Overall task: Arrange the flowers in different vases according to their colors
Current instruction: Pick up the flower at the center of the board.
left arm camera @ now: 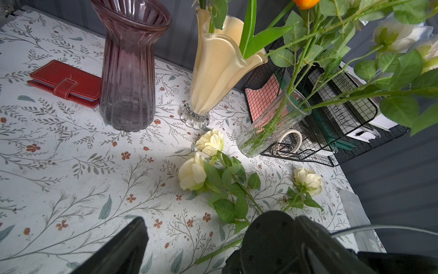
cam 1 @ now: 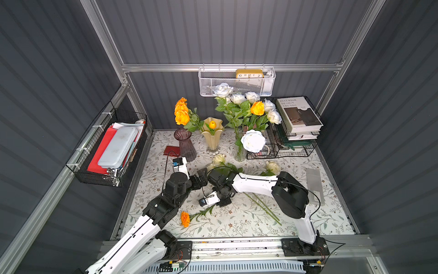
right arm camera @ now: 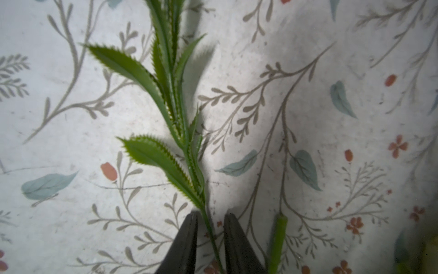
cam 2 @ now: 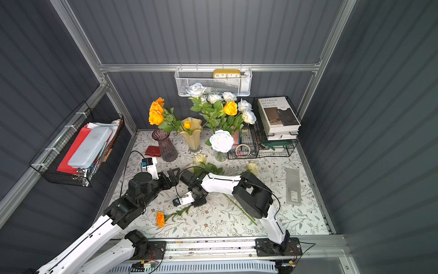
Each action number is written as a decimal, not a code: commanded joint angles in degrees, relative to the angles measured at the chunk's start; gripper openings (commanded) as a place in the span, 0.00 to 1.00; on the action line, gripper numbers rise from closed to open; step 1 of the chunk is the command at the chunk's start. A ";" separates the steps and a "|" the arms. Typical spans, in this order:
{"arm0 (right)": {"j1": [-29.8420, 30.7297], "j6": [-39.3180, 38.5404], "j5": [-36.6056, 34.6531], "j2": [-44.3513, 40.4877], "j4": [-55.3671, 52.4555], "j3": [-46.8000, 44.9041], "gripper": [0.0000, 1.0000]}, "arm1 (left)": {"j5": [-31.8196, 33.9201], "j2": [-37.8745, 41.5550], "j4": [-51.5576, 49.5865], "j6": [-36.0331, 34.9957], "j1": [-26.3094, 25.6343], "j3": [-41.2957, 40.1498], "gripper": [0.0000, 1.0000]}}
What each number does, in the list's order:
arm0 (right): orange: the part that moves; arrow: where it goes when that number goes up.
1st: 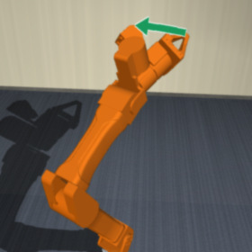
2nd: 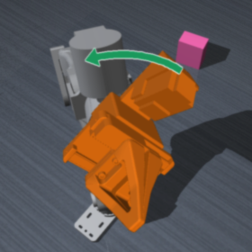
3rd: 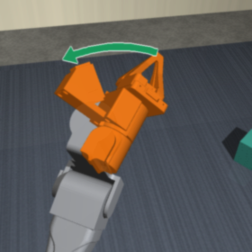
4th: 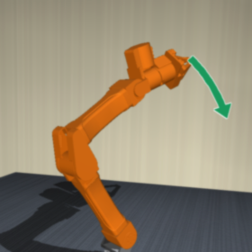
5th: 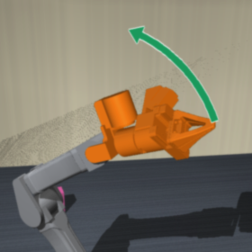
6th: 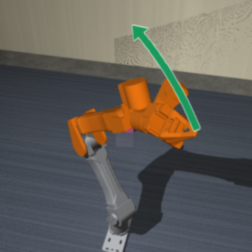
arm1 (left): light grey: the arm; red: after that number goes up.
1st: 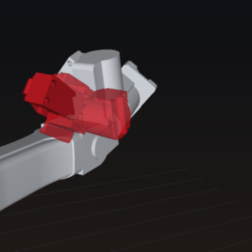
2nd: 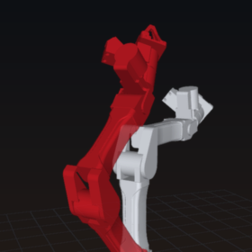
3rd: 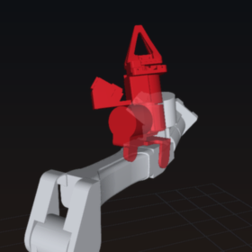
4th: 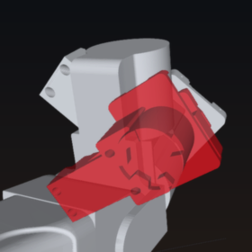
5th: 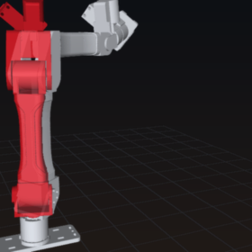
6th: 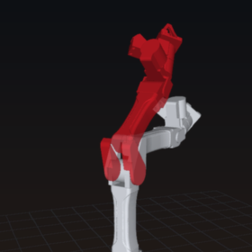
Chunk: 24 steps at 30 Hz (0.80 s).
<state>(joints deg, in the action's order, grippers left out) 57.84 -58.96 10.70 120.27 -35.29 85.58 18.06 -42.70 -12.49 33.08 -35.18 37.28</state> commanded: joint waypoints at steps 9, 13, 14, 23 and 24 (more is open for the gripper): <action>-0.10 -0.20 -0.39 5.77 -10.36 2.09 0.30 | 0.13 0.15 -0.52 -0.63 -0.01 -0.38 0.99; -0.10 -0.15 -0.38 7.17 -11.91 3.01 0.26 | 0.22 0.57 -0.52 -0.64 -0.06 -0.46 0.99; -0.15 -0.10 -0.24 7.26 -11.78 3.01 0.25 | 0.37 0.59 -0.52 -0.72 -0.07 -0.45 0.99; -0.27 1.10 -0.74 8.40 -11.89 3.97 0.11 | -0.31 0.19 -0.32 -0.82 -0.06 -0.14 0.99; -0.28 1.40 -0.78 8.37 -11.65 3.98 0.10 | -0.27 0.29 -0.41 -0.76 -0.07 -0.04 0.99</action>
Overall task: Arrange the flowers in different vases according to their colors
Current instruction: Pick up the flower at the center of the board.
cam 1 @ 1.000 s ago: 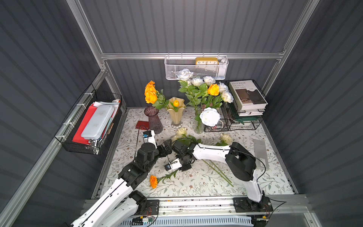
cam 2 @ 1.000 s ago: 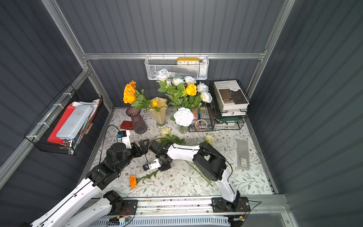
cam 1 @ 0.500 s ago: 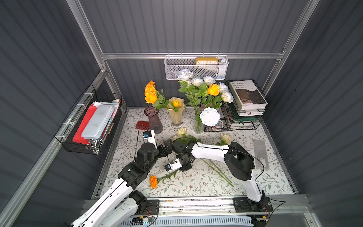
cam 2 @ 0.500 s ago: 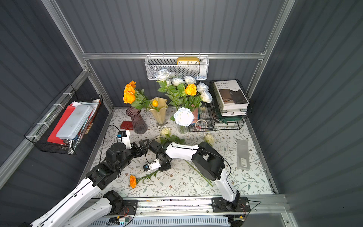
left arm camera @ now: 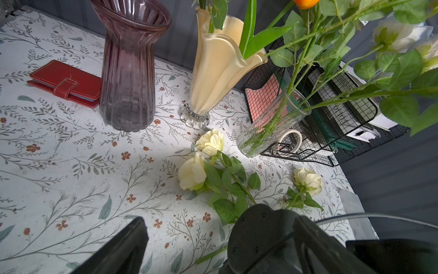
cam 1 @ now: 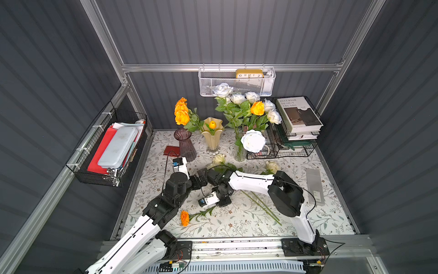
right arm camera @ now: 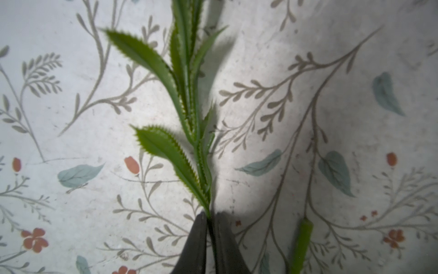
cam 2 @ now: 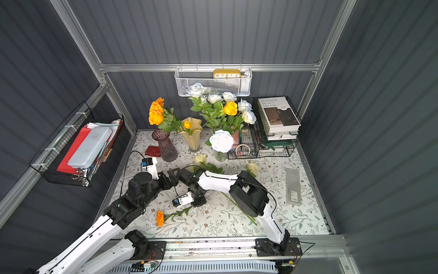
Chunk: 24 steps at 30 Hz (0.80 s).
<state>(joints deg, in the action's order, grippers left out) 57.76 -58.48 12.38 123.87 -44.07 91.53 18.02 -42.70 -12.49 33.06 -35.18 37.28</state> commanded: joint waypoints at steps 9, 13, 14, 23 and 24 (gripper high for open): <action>-0.02 3.46 -2.08 1.69 1.59 -5.09 0.00 | -1.29 0.91 -1.11 -0.71 -0.07 2.21 0.99; 0.07 5.40 -2.10 -2.74 5.89 -8.55 0.00 | -3.76 0.96 -1.25 -2.31 -0.06 4.43 0.99; 0.23 5.73 -2.26 -3.82 6.70 -9.32 0.00 | -4.42 1.13 -1.09 -2.67 -0.07 4.98 0.99; 2.12 8.74 -4.82 -11.91 11.37 -13.92 0.00 | -15.04 2.96 0.02 -7.61 -0.06 8.07 0.99; 2.29 9.11 -5.04 -12.97 12.03 -14.62 0.00 | -16.56 3.29 -0.01 -8.55 -0.07 8.54 0.99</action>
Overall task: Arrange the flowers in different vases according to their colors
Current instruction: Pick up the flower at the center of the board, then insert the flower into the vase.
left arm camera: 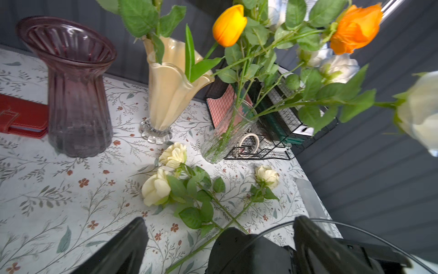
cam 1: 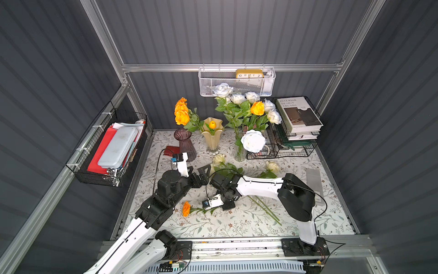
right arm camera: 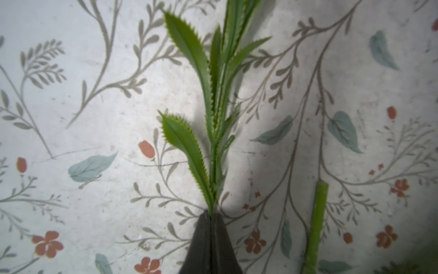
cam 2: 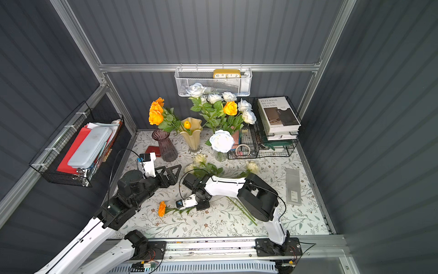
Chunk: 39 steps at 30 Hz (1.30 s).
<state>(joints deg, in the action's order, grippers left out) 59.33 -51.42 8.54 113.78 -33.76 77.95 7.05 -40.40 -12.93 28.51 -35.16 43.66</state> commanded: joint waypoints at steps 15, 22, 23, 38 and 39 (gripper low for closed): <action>3.72 14.69 1.34 -17.15 17.92 -5.11 0.00 | -19.74 -0.27 -1.58 -12.64 -0.08 23.12 0.99; 3.73 22.50 -2.58 -16.79 37.12 -2.87 0.00 | -10.82 0.76 -4.36 -14.89 -0.09 33.35 0.99; 3.40 22.87 -3.18 -15.60 37.31 -0.71 0.00 | -6.20 1.62 -4.39 -14.53 -0.04 33.77 0.99; -1.79 24.13 -14.95 4.99 44.64 38.26 0.00 | 13.10 8.57 -7.38 -14.31 -0.04 35.46 0.99; -2.17 23.65 -15.14 5.58 44.95 39.95 0.00 | 13.16 8.91 -7.29 -14.52 -0.09 34.90 0.99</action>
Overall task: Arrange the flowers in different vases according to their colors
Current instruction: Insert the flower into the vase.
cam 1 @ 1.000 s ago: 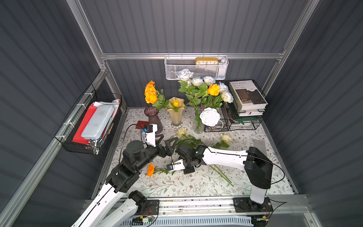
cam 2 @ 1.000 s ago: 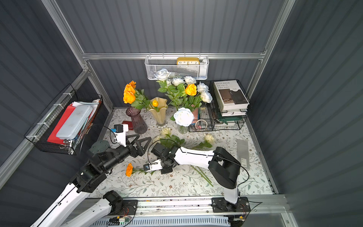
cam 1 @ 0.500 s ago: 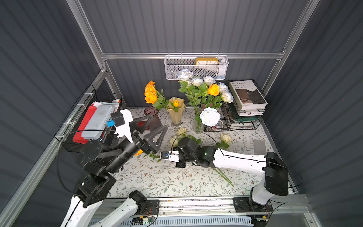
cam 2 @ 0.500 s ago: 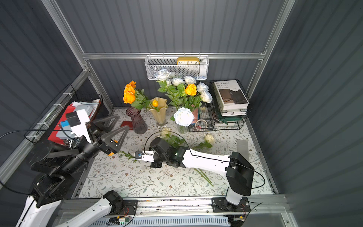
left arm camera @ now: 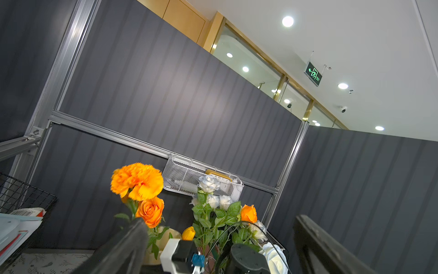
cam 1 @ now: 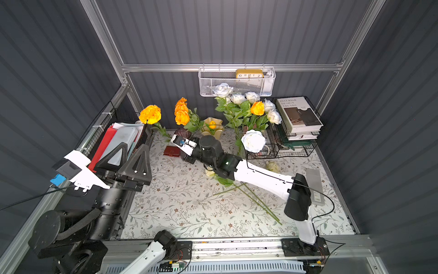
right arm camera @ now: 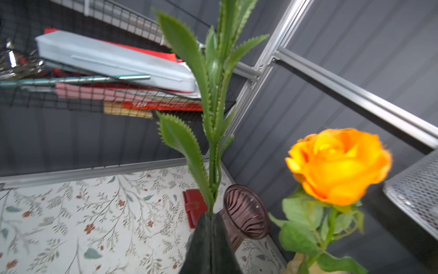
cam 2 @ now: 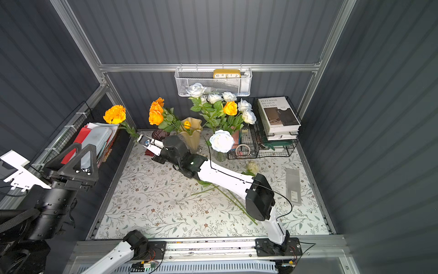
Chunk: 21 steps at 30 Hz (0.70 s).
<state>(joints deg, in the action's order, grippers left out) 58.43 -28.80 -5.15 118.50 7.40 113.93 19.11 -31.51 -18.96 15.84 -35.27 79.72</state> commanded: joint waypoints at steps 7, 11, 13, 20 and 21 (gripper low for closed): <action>-5.16 -2.09 -1.42 6.00 6.17 12.37 0.00 | 2.32 0.99 -1.86 -2.85 0.02 -3.32 0.99; -7.50 -3.45 -1.01 9.96 8.42 16.30 0.00 | 2.76 1.27 -1.95 -3.35 0.02 -4.40 0.99; -8.24 -4.05 -0.55 12.47 9.46 18.89 0.00 | 3.01 1.27 -1.87 -3.57 0.02 -4.95 0.99; -11.50 -4.14 0.00 22.76 6.91 32.75 0.00 | 3.66 0.99 -1.86 -4.58 0.04 -5.78 0.99; -11.98 -3.43 -0.91 23.45 6.32 33.61 0.00 | 3.79 1.01 -1.87 -4.67 0.06 -5.81 0.99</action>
<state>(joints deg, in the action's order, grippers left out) 47.75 -33.43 -5.41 140.51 14.13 143.50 21.98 -30.76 -21.10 12.97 -35.27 74.41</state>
